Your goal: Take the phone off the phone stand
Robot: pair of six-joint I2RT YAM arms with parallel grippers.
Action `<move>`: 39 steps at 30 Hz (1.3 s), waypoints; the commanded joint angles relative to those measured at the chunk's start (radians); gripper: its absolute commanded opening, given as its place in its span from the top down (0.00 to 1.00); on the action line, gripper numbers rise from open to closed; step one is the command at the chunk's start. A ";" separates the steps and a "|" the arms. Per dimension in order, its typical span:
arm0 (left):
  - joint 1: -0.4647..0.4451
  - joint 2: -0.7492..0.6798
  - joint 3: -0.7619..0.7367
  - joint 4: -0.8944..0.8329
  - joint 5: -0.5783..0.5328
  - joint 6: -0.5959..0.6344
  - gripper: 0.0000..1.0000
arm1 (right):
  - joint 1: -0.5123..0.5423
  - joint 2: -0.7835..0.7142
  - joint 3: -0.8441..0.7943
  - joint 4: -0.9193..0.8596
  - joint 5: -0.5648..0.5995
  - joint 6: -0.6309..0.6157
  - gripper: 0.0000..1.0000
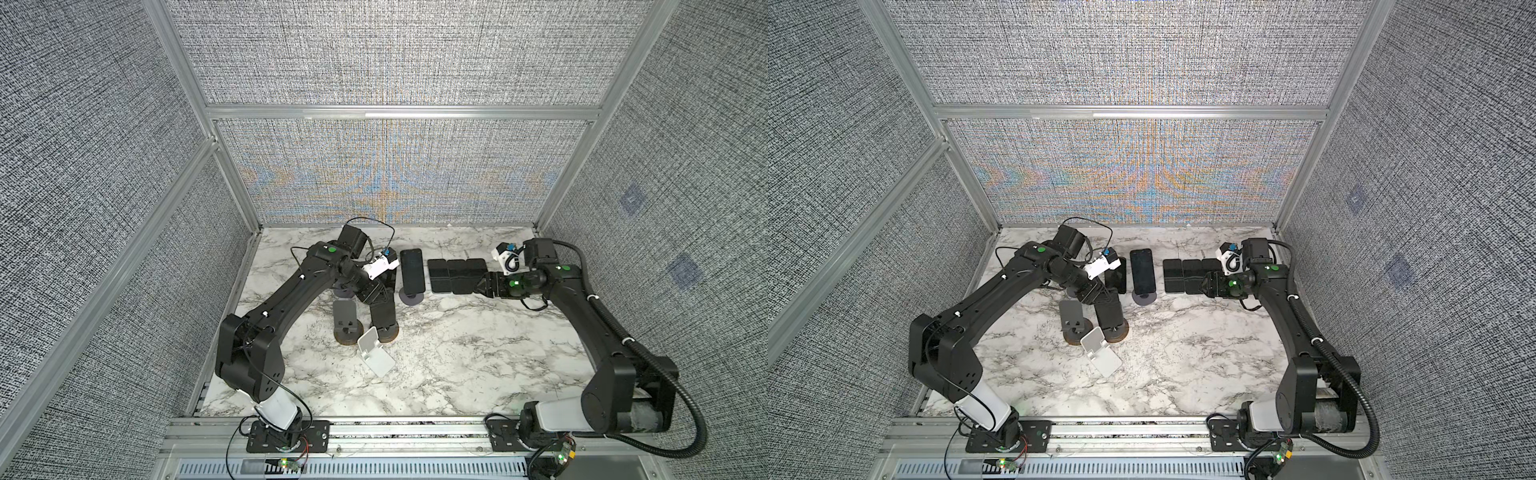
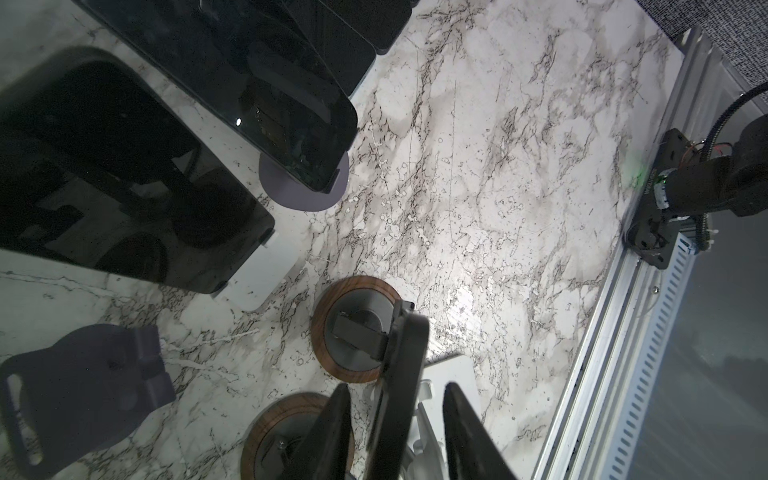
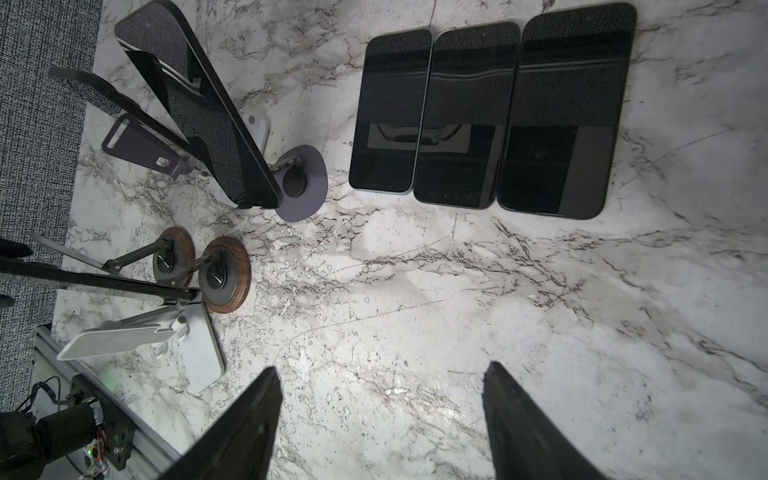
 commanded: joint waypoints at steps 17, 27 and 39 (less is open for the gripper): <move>-0.001 0.003 0.033 -0.052 0.065 0.020 0.94 | 0.026 -0.082 -0.081 0.015 -0.148 0.016 0.28; 0.001 -0.071 0.023 0.010 0.133 -0.016 1.00 | 0.018 -0.147 -0.107 0.061 -0.289 -0.014 0.28; 0.000 -0.139 0.026 0.096 0.275 -0.125 1.00 | 0.149 -0.141 -0.014 0.045 -0.122 -0.071 0.30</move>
